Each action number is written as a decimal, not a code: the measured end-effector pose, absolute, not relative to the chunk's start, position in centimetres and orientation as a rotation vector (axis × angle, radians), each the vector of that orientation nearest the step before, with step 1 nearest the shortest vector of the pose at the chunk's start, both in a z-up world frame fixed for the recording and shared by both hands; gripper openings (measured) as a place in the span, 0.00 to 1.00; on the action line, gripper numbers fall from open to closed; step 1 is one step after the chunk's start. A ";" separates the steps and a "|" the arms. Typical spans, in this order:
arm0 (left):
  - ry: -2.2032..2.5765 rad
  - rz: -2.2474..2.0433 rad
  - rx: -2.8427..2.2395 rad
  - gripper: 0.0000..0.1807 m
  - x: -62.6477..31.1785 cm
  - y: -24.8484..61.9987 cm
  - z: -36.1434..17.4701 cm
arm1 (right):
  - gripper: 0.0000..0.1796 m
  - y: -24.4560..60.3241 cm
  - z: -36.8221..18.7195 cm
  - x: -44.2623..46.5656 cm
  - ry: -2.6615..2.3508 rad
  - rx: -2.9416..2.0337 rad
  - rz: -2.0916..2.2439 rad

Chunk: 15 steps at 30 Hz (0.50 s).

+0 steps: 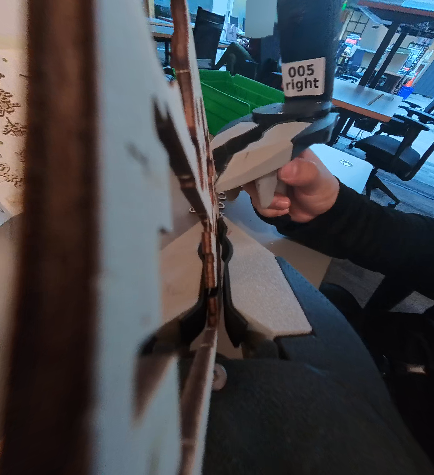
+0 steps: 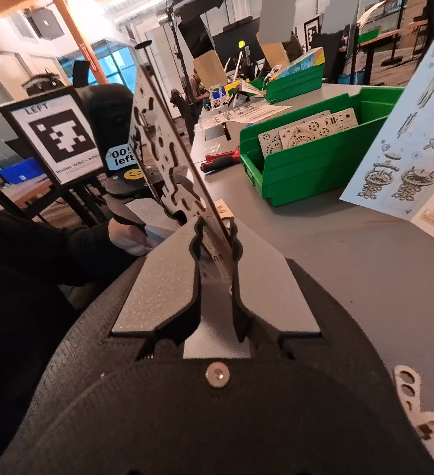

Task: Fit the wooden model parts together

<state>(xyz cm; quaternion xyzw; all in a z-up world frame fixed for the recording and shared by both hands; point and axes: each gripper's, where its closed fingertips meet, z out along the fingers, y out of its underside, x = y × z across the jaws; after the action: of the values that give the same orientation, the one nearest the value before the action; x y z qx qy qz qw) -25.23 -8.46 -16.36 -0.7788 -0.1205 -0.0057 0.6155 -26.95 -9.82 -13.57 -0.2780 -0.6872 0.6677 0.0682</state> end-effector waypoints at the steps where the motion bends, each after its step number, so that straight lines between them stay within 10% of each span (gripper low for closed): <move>1: -0.279 -0.015 -1.797 0.02 -25.2 -8.4 -16.4 | 0.09 -9.8 -13.6 -27.0 -2.074 -0.830 1.999; 15: -0.272 0.047 -1.841 0.00 -25.3 -8.4 -16.8 | 0.08 -9.7 -13.9 -26.9 -2.110 -0.855 1.975</move>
<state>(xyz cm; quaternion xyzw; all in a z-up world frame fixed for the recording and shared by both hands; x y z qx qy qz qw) -25.33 -8.43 -16.82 -0.7933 -0.1172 0.0204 0.5971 -26.89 -9.66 -13.93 -0.2831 -0.6987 0.6539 0.0638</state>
